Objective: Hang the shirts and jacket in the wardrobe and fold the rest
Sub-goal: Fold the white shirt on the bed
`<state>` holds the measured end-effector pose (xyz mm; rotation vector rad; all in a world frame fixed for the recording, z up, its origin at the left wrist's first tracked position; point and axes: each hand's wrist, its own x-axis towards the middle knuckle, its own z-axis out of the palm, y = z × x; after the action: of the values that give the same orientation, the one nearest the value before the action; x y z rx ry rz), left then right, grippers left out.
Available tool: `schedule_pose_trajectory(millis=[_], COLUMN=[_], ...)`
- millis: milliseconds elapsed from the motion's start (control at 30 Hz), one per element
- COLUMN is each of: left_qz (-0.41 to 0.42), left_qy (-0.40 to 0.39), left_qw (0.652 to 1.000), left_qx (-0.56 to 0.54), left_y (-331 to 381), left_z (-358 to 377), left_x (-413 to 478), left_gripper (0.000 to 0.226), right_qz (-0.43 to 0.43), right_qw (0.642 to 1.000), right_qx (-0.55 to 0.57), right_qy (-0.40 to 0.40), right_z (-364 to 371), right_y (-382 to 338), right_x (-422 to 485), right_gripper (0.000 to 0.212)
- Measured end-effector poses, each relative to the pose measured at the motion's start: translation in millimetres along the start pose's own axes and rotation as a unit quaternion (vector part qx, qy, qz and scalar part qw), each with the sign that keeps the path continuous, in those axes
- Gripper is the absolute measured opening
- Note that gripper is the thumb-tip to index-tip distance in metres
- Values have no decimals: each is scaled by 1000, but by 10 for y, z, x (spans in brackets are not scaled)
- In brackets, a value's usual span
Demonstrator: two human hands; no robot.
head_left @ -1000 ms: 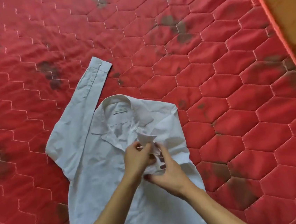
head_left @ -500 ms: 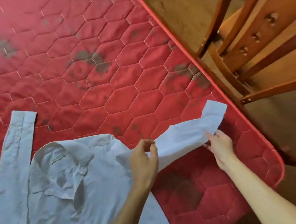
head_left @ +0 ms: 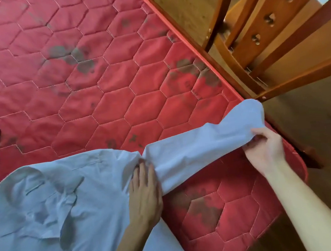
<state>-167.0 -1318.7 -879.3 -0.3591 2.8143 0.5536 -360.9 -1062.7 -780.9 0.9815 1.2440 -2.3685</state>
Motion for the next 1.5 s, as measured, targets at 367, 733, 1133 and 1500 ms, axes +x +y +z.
schedule_pose_trajectory(millis=[367, 733, 1133, 1500], left_qz=[-168, -269, -441, -465], left_qy=[-16, -25, 36, 55], left_qw=[737, 607, 752, 797], left_qx=[-655, -748, -489, -382], left_y=[12, -2362, -3681, -3624], left_z=[-1280, -1894, -1135, -1057], left_x=[-42, -1489, -2416, -2413], left_gripper=[45, 81, 11, 30], right_qz=[-131, -329, -288, -186], right_qw=[936, 411, 319, 390], right_qx=[-266, -690, -797, -901], right_qy=[-187, -497, -423, -45], right_z=[1443, 1729, 1178, 850], right_y=[1282, 3865, 4144, 2820], right_x=[-1424, -2383, -1998, -815], right_gripper=[9, 53, 58, 64])
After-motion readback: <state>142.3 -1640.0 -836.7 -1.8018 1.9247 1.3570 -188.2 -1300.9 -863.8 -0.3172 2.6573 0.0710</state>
